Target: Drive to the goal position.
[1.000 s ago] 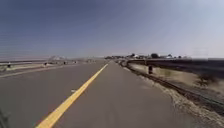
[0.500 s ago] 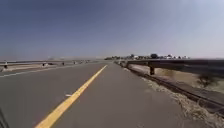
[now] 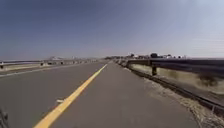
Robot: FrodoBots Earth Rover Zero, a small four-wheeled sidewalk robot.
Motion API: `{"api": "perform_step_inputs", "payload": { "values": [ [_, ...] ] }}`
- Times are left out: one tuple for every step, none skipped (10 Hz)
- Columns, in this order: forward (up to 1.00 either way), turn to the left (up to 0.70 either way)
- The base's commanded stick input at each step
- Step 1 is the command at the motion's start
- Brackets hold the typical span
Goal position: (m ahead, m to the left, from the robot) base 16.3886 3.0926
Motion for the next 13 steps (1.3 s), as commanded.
{"api": "perform_step_inputs", "payload": {
  "values": [
    [0.50, 0.00],
    [0.50, 0.00],
    [0.50, 0.00],
    [0.50, 0.00],
    [0.50, 0.00],
    [0.50, 0.00],
    [0.50, 0.00],
    [0.50, 0.00],
    [0.50, 0.00],
    [0.50, 0.00],
    [0.50, 0.00],
    [0.50, 0.00],
    [0.50, 0.00]
  ]
}}
